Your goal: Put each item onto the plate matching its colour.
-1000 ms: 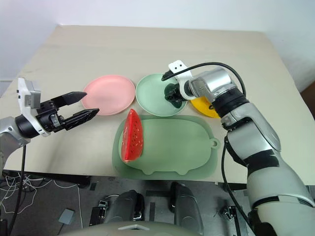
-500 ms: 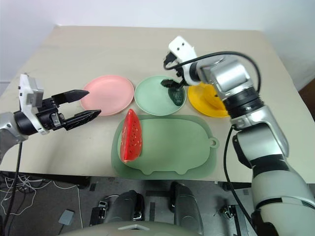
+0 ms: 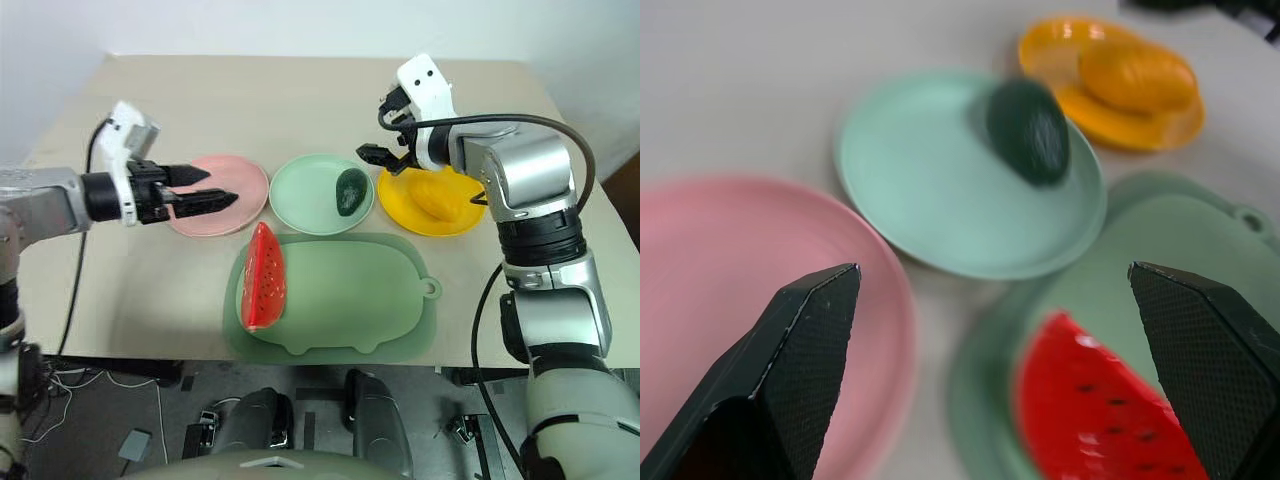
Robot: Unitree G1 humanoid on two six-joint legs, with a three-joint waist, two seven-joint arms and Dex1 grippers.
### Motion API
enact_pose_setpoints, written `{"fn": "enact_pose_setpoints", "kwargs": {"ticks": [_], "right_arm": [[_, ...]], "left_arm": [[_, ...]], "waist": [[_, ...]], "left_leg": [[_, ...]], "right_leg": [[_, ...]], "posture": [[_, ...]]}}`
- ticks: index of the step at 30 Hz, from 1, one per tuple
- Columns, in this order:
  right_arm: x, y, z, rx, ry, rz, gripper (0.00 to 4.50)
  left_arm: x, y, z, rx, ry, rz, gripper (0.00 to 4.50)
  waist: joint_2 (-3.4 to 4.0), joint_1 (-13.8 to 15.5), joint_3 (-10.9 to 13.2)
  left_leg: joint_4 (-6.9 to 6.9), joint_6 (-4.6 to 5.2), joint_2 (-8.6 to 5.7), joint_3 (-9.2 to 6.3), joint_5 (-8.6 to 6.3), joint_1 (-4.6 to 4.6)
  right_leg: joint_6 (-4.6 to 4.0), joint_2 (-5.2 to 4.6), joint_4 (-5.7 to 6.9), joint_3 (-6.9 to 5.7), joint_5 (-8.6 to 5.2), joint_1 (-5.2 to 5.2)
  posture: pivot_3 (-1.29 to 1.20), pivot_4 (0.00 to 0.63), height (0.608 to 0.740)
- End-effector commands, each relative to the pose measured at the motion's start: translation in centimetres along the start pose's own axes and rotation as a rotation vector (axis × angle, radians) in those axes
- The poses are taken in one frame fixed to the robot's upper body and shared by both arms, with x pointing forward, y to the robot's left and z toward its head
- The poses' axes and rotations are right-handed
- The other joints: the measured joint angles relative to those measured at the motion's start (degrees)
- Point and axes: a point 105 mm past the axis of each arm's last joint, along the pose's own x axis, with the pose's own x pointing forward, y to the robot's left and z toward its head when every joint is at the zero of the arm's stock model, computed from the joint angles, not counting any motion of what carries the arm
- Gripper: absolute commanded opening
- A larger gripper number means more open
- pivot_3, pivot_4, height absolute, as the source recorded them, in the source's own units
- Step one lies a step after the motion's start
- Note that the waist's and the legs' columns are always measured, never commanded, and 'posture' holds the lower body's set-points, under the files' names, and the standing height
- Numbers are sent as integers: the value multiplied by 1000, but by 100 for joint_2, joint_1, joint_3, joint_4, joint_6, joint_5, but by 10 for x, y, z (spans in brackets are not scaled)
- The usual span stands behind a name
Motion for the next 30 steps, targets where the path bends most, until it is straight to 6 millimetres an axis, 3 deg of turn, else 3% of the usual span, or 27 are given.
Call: {"fn": "enact_pose_setpoints", "kwargs": {"ticks": [1,8,12,20,24,30], "right_arm": [[-5,-4,21,-4,-83,-27,4468],[12,7,21,18,-99,24,4468],[19,13,23,22,-113,44,4468],[20,16,28,32,-149,44,4468],[17,15,22,47,-145,22,4468],[14,13,17,74,-141,-4,4468]], "left_arm": [[-6,-3,4,17,45,78,4500],[-4,0,11,-5,62,198,4500],[1,-18,13,-111,32,191,4500],[32,-19,-19,-250,91,304,4500],[49,-29,-17,-292,84,285,4500],[59,-35,-16,-283,112,270,4500]], "waist": [[1,2,0],[0,19,0],[-1,16,1],[0,54,0],[-1,93,-1],[0,142,0]], "left_leg": [[-1,0,0,0,0,2],[3,-9,-1,-7,5,10],[0,-12,4,-10,7,12],[8,-18,-20,-6,10,11],[8,-19,-20,-5,10,15],[9,-27,-16,-1,15,17]], "right_leg": [[0,-2,0,2,0,-1],[0,-12,7,7,1,4],[-1,-34,13,9,1,3],[0,-27,17,4,2,6],[0,-21,8,-1,2,18],[-1,-6,4,-7,3,22]], "posture": [[0,150,740],[0,150,740],[0,150,740],[0,150,740],[0,150,740],[0,150,740]]}}
